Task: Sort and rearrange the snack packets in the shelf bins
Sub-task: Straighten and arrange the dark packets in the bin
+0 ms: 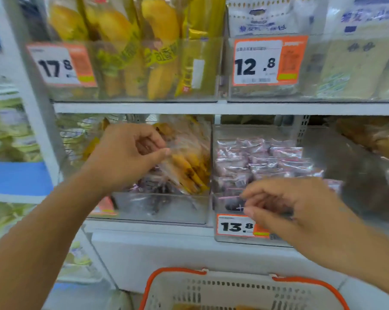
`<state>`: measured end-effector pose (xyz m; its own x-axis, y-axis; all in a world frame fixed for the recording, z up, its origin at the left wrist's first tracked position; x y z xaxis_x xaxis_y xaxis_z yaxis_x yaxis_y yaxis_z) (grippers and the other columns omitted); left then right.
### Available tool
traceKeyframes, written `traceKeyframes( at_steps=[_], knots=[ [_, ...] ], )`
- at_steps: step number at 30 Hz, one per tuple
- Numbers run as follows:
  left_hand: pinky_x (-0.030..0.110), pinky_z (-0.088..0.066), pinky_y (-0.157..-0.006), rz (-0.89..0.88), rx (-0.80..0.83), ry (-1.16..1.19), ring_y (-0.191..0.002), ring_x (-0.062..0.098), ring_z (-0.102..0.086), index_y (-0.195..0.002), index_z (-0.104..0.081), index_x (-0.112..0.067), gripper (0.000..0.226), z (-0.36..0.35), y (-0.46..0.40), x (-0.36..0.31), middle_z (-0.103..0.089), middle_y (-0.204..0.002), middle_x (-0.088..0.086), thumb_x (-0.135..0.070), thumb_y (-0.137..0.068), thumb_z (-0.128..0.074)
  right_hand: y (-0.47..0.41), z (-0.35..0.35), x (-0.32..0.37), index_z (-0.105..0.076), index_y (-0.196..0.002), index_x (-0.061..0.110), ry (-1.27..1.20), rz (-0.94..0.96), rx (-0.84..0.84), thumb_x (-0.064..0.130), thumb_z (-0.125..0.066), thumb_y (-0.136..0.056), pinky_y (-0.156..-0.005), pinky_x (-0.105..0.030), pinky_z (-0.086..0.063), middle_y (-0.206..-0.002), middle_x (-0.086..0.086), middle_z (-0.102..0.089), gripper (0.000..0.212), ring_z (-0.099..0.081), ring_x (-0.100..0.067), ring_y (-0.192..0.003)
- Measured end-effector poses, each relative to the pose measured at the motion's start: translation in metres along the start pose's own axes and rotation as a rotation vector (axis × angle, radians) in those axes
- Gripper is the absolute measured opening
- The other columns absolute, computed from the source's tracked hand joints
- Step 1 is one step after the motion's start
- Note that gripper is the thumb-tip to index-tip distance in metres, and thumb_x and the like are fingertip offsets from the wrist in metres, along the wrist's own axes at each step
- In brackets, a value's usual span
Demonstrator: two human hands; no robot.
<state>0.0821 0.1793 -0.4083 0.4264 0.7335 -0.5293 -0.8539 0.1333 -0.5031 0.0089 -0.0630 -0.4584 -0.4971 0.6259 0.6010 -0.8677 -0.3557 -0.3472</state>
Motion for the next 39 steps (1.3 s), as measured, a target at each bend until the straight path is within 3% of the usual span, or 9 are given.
traceKeyframes(
  at_steps=[4, 7, 10, 14, 18, 21, 26, 30, 39],
  knots=[
    [0.022, -0.053, -0.060, 0.186, 0.079, -0.214, -0.057, -0.002, -0.063, -0.065, -0.073, -0.023, 0.016, 0.025, 0.024, 0.088, -0.069, -0.059, -0.011, -0.024, -0.077, -0.083, -0.046, -0.076, 0.063, -0.074, -0.112, 0.031, -0.037, 0.132, 0.150, 0.017, -0.069, -0.092, -0.086, -0.018, -0.054, -0.096, 0.019, -0.074, 0.025, -0.067, 0.005, -0.093],
    [0.024, -0.054, -0.064, 0.171, 0.176, -0.250, -0.066, 0.003, -0.066, -0.072, -0.079, -0.024, 0.011, 0.017, 0.031, 0.110, -0.072, -0.067, -0.010, -0.021, -0.083, -0.077, -0.105, -0.111, 0.106, -0.075, -0.110, 0.014, 0.029, 0.225, 0.153, 0.012, -0.061, -0.097, -0.083, -0.033, -0.055, -0.098, 0.000, -0.076, 0.019, -0.068, -0.012, -0.091],
    [0.026, -0.052, -0.064, 0.135, 0.236, -0.315, -0.067, 0.006, -0.063, -0.078, -0.080, -0.025, 0.013, 0.009, 0.029, 0.122, -0.071, -0.068, -0.012, -0.018, -0.086, -0.072, -0.158, -0.166, 0.093, -0.070, -0.104, -0.003, 0.197, 0.047, 0.364, 0.009, -0.049, -0.101, -0.070, -0.035, -0.052, -0.093, -0.018, -0.070, 0.024, -0.064, -0.029, -0.083],
    [0.028, -0.051, -0.061, 0.201, 0.171, -0.458, -0.071, 0.016, -0.064, -0.070, -0.075, -0.029, 0.017, 0.019, 0.020, 0.140, -0.069, -0.072, -0.011, -0.034, -0.086, -0.071, -0.181, -0.205, 0.049, -0.067, -0.100, 0.002, 0.533, -0.135, 0.521, 0.015, -0.051, -0.100, -0.060, -0.033, -0.045, -0.083, -0.009, -0.056, 0.020, -0.053, -0.023, -0.070],
    [0.027, -0.051, -0.061, 0.155, 0.367, -0.462, -0.076, 0.013, -0.065, -0.075, -0.079, -0.030, 0.012, -0.014, 0.011, 0.134, -0.072, -0.075, -0.011, -0.035, -0.083, -0.072, -0.194, -0.166, 0.003, -0.066, -0.085, 0.014, 0.537, -0.254, 0.293, 0.025, -0.084, -0.078, -0.059, -0.029, -0.051, -0.083, -0.003, -0.066, 0.022, -0.061, -0.020, -0.075],
    [0.040, -0.058, -0.075, 0.123, 0.425, -0.396, -0.089, 0.022, -0.068, -0.093, -0.077, -0.021, 0.017, -0.029, 0.004, 0.134, -0.074, -0.088, 0.000, -0.032, -0.080, -0.076, -0.195, -0.162, -0.009, -0.055, -0.077, 0.017, 0.513, -0.253, 0.364, 0.036, -0.092, -0.066, -0.053, -0.027, -0.037, -0.075, 0.001, -0.057, 0.043, -0.055, -0.018, -0.072],
    [0.040, -0.055, -0.090, 0.175, 0.333, -0.448, -0.106, 0.025, -0.062, -0.155, -0.026, -0.031, 0.105, -0.013, -0.001, 0.145, -0.065, -0.125, 0.006, -0.037, -0.069, -0.087, -0.202, -0.181, -0.011, -0.067, -0.117, 0.009, 0.497, -0.243, 0.444, 0.024, -0.089, -0.074, -0.075, -0.027, -0.049, -0.101, -0.006, -0.068, 0.051, -0.064, -0.026, -0.095],
    [0.036, -0.050, -0.099, 0.244, 0.177, -0.254, -0.118, 0.021, -0.059, -0.147, -0.042, -0.026, 0.094, 0.008, -0.002, 0.158, -0.060, -0.135, 0.000, -0.032, -0.067, -0.091, -0.214, -0.182, -0.009, -0.069, -0.121, 0.007, 0.427, -0.254, 0.399, 0.022, -0.086, -0.078, -0.080, -0.029, -0.053, -0.110, -0.009, -0.071, 0.049, -0.066, -0.024, -0.097],
    [0.030, -0.050, -0.092, 0.188, 0.253, -0.339, -0.116, 0.017, -0.058, -0.139, -0.052, -0.023, 0.086, -0.014, -0.003, 0.150, -0.061, -0.131, -0.004, -0.048, -0.065, -0.088, -0.226, -0.179, -0.007, -0.073, -0.104, 0.001, 0.438, -0.287, 0.360, 0.016, -0.080, -0.084, -0.081, -0.033, -0.061, -0.097, -0.005, -0.074, 0.026, -0.070, -0.017, -0.087]
  ],
)
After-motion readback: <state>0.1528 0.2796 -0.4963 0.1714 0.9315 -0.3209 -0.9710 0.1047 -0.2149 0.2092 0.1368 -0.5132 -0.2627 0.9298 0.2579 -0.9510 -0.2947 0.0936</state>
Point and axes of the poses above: each hand's wrist, its own y-axis away from the middle knuckle, its own z-axis out of the back of the hand, x = y × z, the point moved 10 cm from there along -y, towards the middle knuckle
